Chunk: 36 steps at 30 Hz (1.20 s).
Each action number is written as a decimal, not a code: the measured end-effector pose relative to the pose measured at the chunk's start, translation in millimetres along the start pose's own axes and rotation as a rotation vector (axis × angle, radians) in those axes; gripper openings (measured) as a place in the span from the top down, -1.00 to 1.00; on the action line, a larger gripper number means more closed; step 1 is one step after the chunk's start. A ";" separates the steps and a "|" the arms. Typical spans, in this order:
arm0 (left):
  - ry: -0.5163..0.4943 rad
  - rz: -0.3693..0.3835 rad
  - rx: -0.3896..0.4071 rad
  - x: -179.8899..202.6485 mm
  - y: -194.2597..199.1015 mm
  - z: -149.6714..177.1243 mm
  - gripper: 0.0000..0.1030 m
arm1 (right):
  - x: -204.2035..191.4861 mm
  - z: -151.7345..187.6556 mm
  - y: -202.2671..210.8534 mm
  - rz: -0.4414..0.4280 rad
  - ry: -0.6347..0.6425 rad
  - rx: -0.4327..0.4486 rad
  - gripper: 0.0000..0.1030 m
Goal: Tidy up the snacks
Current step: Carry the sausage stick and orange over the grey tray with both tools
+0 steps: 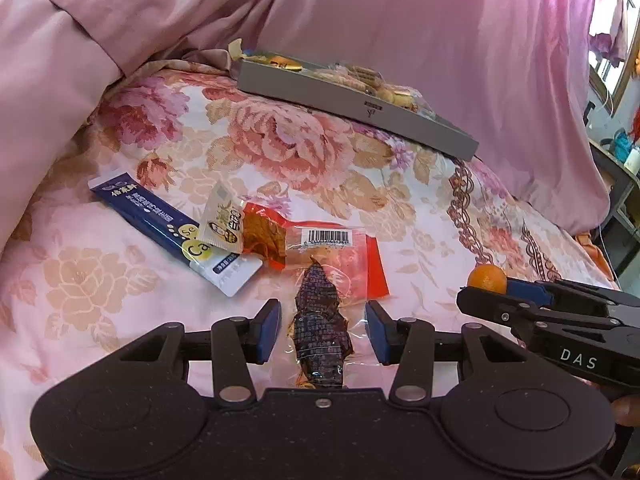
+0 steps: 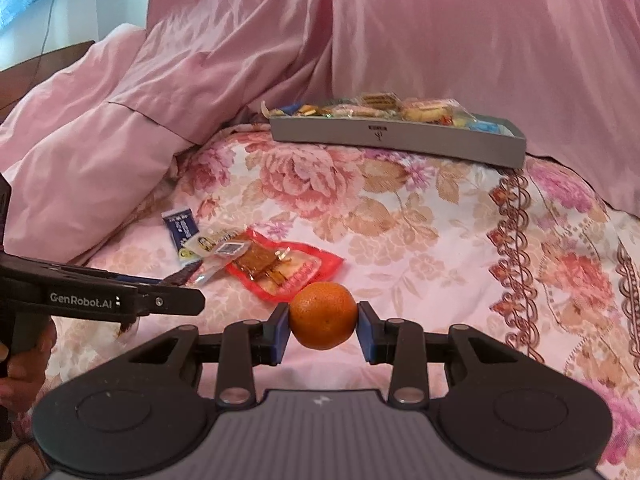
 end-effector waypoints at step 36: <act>-0.034 -0.085 0.246 10.7 -96.8 -231.0 0.07 | 66.0 -151.4 -95.8 -0.001 0.082 0.171 0.23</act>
Point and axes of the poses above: each gripper's, at about its wrist camera, not at the fingertips, and y roughly against the way its jaws point, x to its right, z to its underside, the point moved 6 cm from there along -y, roughly the way its jaws point, and after that the axes turned 1 degree about -z, right-handed, at the moved point
